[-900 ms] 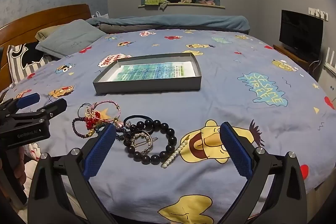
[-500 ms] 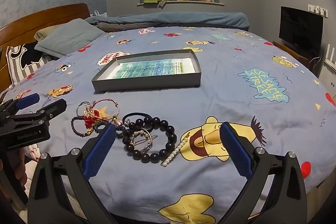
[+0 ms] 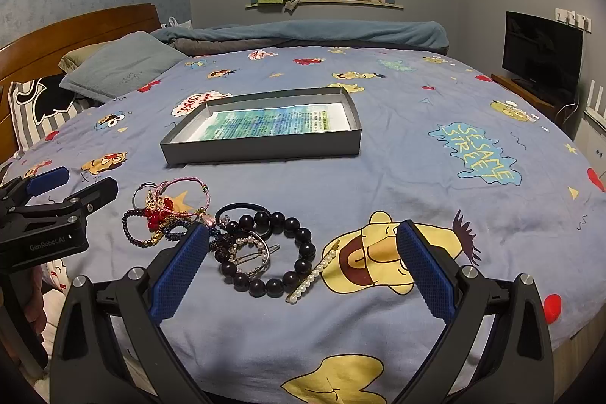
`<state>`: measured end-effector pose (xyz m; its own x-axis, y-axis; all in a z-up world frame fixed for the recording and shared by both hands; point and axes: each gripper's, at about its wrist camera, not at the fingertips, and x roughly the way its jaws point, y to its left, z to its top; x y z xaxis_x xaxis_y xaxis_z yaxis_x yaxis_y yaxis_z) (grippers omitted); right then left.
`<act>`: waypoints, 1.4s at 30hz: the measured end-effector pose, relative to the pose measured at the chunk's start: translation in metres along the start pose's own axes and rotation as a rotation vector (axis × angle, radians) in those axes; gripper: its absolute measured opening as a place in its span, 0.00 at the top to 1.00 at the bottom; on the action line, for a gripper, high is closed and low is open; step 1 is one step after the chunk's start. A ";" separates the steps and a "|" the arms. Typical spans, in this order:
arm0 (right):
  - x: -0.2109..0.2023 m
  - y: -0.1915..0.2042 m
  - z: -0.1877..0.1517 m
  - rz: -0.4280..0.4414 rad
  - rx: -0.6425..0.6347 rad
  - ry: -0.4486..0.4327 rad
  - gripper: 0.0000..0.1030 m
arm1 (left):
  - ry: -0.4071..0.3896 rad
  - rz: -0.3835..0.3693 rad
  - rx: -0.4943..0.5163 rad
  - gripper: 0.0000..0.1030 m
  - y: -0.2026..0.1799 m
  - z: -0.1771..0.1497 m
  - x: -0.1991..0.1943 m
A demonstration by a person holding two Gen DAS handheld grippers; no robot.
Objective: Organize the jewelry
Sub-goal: 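Move both grippers toward the jewelry pile on the duvet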
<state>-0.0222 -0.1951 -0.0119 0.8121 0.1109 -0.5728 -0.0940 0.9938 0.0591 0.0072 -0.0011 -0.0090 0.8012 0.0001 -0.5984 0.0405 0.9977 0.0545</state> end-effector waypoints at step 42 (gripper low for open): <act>0.001 -0.001 0.001 -0.005 0.000 0.002 0.05 | 0.012 0.005 0.001 0.04 0.006 -0.004 0.006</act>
<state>-0.0204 -0.1962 -0.0120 0.8113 0.1056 -0.5750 -0.0898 0.9944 0.0559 0.0102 0.0055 -0.0157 0.7941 0.0061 -0.6077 0.0369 0.9976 0.0582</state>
